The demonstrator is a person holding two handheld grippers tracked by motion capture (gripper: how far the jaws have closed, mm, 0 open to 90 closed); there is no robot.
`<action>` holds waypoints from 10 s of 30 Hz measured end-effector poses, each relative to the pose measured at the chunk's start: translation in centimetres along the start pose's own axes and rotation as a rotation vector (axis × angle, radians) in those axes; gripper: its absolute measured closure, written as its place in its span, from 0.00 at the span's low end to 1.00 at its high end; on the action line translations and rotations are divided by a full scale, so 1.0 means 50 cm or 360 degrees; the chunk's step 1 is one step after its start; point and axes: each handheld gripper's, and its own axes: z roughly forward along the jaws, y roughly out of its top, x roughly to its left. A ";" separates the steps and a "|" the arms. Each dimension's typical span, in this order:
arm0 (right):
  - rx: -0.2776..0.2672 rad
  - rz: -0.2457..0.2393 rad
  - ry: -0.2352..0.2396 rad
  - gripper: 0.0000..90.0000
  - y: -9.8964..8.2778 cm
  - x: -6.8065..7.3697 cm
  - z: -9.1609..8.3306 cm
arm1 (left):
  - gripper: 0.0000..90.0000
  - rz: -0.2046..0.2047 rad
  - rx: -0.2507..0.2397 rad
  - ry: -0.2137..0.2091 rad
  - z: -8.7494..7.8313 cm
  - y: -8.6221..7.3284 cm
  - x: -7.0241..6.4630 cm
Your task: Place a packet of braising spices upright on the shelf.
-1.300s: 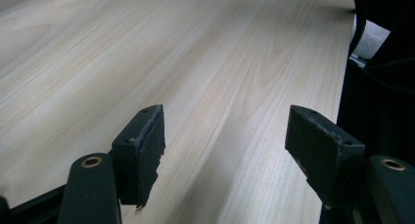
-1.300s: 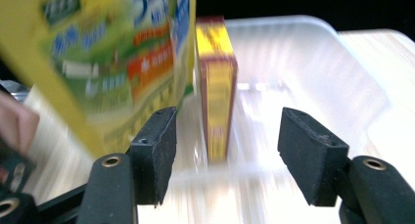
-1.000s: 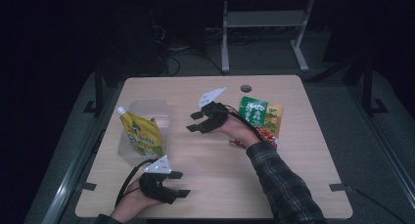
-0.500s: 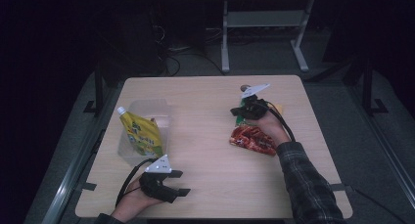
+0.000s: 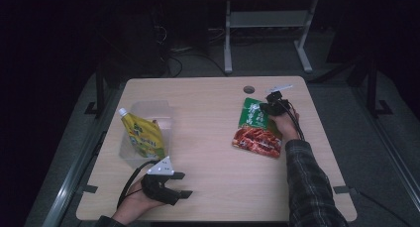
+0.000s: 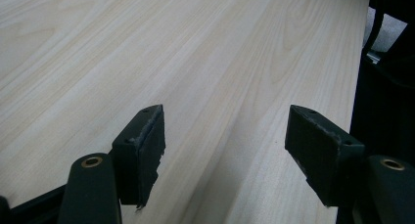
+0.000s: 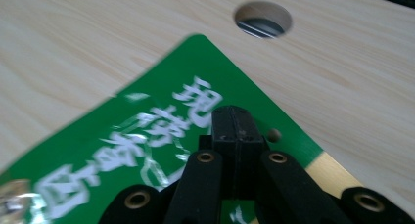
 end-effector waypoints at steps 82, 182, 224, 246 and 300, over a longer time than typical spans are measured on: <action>0.0262 -0.0618 0.0448 1.00 -0.160 0.235 -0.187 | 0.90 0.0214 0.0214 0.0120 0.197 0.147 0.017; -0.0322 -0.0282 0.0892 1.00 -0.013 0.303 -0.286 | 0.28 -0.0002 -0.0078 0.0103 0.032 0.060 -0.013; -0.0369 -0.0514 0.0925 1.00 0.348 0.522 -0.088 | 0.16 0.0040 -0.0021 0.0048 0.037 0.046 -0.029; -0.0316 -0.0517 0.0917 0.99 0.357 0.562 -0.033 | 0.16 0.0054 -0.0019 0.0033 0.039 0.048 -0.030; -0.0200 -0.0503 0.0748 0.30 0.291 0.530 -0.026 | 0.16 0.0055 0.0008 0.0017 0.045 0.045 -0.025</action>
